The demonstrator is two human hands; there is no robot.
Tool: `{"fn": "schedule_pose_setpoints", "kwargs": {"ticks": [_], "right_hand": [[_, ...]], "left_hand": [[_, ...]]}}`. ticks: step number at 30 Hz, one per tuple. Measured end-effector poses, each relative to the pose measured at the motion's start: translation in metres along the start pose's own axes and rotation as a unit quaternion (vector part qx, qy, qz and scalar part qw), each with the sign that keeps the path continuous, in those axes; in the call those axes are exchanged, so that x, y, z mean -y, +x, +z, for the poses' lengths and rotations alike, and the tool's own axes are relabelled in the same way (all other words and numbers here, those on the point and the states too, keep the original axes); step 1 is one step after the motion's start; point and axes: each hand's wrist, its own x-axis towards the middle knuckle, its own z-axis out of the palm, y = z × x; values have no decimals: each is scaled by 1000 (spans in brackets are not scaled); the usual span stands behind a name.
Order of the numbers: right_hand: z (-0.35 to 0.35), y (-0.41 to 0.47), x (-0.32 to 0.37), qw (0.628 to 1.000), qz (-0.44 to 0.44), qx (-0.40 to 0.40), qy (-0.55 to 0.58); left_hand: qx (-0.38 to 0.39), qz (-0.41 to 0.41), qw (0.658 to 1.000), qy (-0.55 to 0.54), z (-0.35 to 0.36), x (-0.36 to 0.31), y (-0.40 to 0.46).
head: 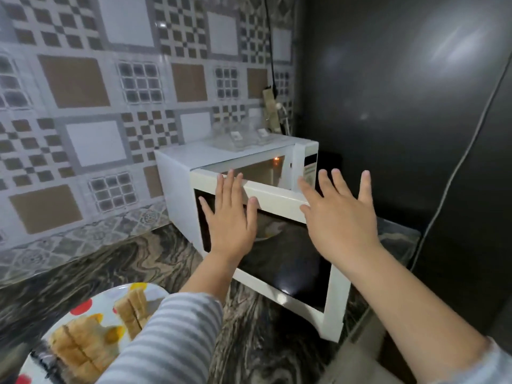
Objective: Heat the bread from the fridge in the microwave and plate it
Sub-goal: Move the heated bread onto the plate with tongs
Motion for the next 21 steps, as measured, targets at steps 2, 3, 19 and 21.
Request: {"fn": "schedule_pose_setpoints", "kwargs": {"ticks": [2, 3, 19, 21], "right_hand": [[13, 12, -17, 1000, 13, 6, -3], [20, 20, -26, 1000, 15, 5, -3], [151, 245, -121, 965, -206, 40, 157], [163, 267, -120, 957, -232, 38, 170]], "left_hand": [[10, 1, 999, 37, 5, -3, 3], [16, 1, 998, 57, 8, -4, 5], [2, -118, 945, 306, 90, -29, 68], [7, -140, 936, 323, 94, -33, 76]]}}
